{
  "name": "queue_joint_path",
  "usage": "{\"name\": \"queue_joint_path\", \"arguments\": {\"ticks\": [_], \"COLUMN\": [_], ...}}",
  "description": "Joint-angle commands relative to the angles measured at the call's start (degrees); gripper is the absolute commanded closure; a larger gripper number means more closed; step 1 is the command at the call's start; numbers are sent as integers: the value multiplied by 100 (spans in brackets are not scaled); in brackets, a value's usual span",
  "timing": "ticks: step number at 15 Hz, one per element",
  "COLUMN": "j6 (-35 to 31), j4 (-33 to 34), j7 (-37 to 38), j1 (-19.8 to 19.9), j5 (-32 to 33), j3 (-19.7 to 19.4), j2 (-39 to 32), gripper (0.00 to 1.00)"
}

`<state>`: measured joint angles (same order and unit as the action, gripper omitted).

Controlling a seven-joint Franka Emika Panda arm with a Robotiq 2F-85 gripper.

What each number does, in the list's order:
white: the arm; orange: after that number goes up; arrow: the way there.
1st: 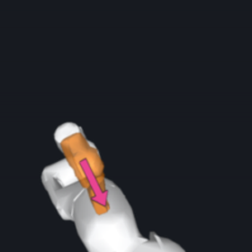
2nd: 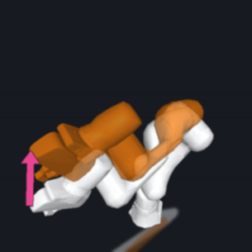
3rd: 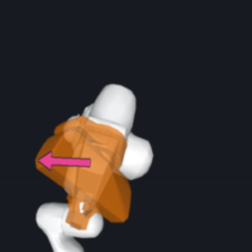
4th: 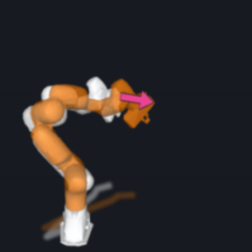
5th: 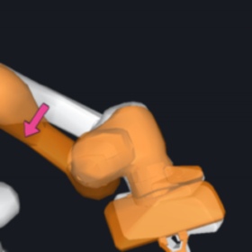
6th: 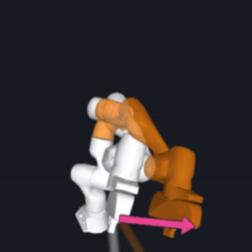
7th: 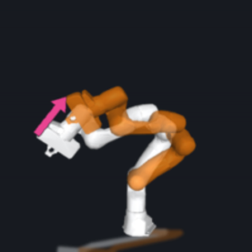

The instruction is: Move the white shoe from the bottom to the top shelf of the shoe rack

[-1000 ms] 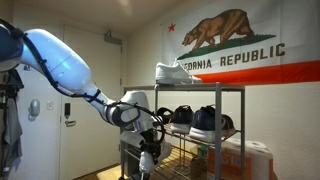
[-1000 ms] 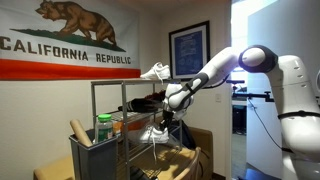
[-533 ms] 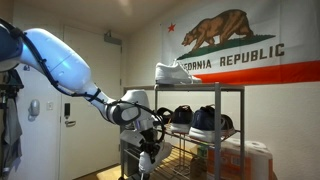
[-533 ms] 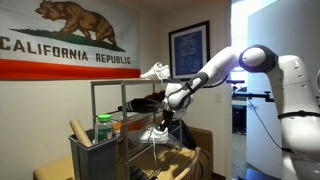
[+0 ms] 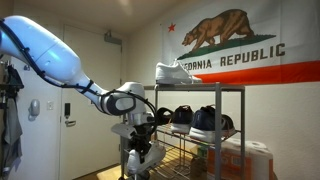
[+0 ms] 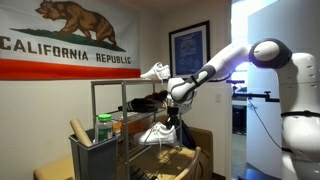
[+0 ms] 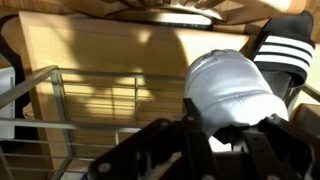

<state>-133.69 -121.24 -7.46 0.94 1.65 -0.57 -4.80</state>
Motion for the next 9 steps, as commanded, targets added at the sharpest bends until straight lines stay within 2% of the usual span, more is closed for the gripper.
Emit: {"name": "queue_joint_path", "arguments": {"ticks": [1,6,9], "j6": [924,2277,2887], "j4": [-570,-909,-851], "j7": [104,117,37], "j1": [-60,-107,-149], "j5": [216,317,343], "j3": [35,65,76], "j2": [1056,2065,2402], "gripper": [93,93,93]}}
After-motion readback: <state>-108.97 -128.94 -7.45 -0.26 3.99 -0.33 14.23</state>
